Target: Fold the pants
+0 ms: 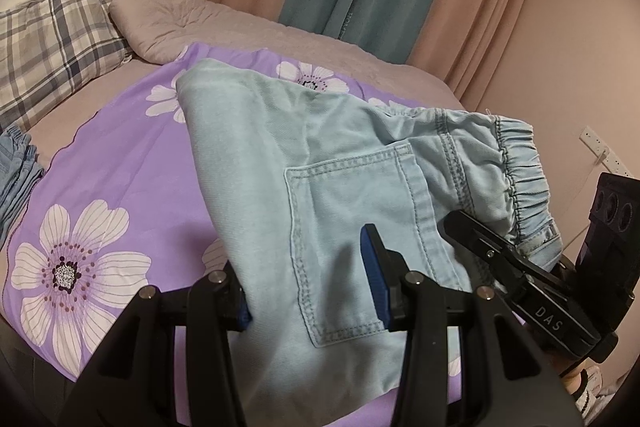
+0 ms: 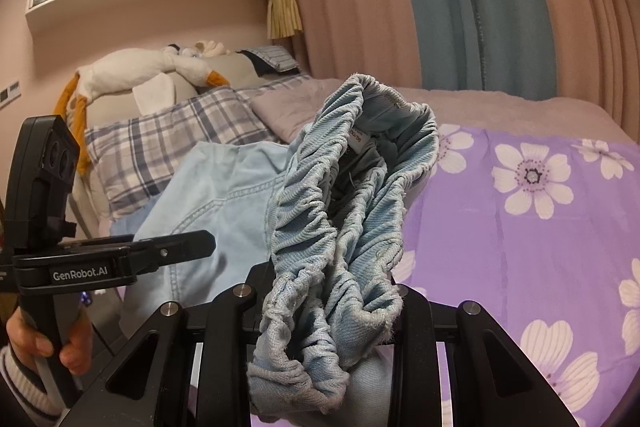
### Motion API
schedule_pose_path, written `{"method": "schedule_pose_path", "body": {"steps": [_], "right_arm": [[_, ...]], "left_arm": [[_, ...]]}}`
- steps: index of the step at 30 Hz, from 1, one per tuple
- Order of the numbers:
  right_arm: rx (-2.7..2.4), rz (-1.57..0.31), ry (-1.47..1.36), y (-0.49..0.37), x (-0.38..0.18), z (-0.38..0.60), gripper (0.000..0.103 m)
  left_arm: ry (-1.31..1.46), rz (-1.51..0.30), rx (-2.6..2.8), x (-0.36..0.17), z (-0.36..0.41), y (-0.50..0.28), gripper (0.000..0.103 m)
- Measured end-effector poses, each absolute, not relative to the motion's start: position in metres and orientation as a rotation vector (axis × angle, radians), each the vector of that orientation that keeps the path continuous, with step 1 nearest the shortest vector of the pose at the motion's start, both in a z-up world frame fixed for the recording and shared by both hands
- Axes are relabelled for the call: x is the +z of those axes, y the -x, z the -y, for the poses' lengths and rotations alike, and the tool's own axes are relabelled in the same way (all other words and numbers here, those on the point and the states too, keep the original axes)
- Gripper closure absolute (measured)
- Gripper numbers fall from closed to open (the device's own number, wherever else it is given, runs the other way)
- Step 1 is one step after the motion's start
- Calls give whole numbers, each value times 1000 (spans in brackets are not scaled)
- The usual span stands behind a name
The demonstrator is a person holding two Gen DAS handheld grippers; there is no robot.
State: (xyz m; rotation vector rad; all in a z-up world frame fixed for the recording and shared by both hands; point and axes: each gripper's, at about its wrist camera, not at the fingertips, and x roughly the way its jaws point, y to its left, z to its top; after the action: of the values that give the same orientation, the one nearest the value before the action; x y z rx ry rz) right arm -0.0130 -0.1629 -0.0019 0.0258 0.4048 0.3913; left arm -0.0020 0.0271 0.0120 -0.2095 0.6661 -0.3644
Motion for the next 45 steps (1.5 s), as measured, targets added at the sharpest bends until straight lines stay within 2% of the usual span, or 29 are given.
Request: {"method": "schedule_pose_path", "body": {"steps": [25,45], "right_arm": [[349,-338,30,10,17,162,71],[349,-384,18,16,9,150,71]], "left_arm": [[150,-615,-382,32,-12,-12,59],[190,-669,-364,15,-14,-5,59]]}}
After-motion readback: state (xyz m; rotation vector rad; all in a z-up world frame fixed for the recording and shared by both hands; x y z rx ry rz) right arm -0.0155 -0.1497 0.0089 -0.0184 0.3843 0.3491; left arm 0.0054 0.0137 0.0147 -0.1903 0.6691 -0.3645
